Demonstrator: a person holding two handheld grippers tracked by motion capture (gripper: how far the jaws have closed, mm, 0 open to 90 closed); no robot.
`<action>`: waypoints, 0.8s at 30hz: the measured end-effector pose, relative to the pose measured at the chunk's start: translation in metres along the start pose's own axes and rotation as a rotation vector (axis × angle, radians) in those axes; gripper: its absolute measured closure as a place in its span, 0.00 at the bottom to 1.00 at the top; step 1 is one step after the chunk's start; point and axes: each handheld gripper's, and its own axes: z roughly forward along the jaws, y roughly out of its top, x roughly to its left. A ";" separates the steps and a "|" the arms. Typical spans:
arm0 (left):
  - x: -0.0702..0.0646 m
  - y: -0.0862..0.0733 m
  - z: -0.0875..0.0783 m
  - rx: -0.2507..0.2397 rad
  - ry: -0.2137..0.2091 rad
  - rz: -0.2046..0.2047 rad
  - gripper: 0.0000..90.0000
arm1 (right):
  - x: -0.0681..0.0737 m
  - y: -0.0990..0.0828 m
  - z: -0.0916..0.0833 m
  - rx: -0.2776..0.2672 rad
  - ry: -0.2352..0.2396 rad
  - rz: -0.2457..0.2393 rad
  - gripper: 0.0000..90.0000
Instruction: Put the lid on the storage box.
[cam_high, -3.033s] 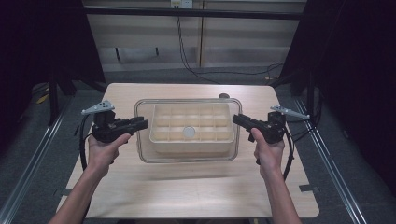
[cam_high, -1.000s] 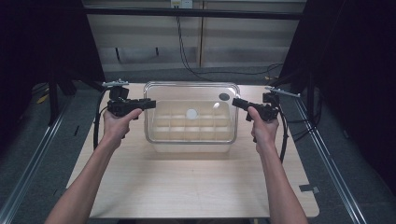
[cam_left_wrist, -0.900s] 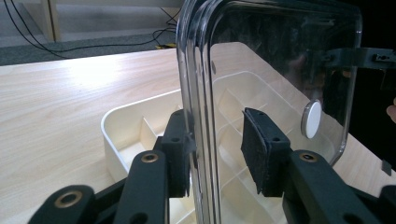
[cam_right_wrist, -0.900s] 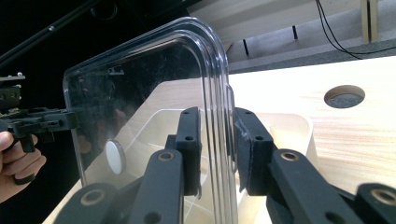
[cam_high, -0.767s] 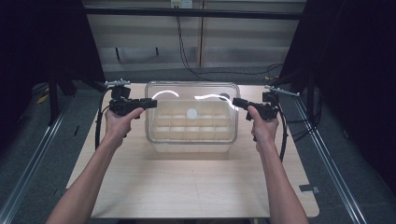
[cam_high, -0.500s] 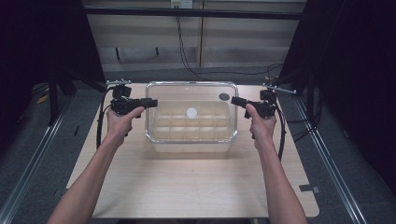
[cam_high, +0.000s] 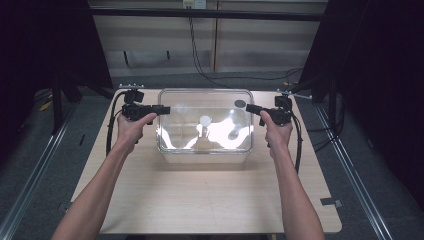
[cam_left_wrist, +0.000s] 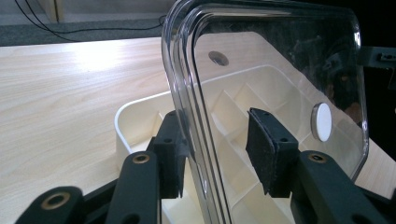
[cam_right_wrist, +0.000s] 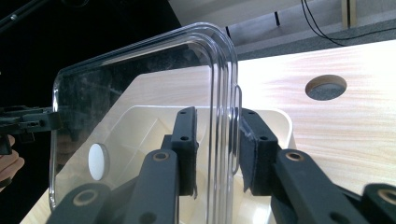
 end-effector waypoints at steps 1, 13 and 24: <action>0.001 0.000 0.001 0.006 0.003 0.003 0.65 | -0.001 0.000 0.001 0.003 -0.002 0.001 0.78; 0.015 -0.002 0.014 0.024 -0.001 -0.025 0.63 | -0.011 -0.002 0.019 0.046 -0.037 0.017 0.74; 0.028 -0.005 0.028 0.071 -0.001 -0.058 0.61 | -0.015 -0.005 0.031 0.093 -0.084 0.006 0.70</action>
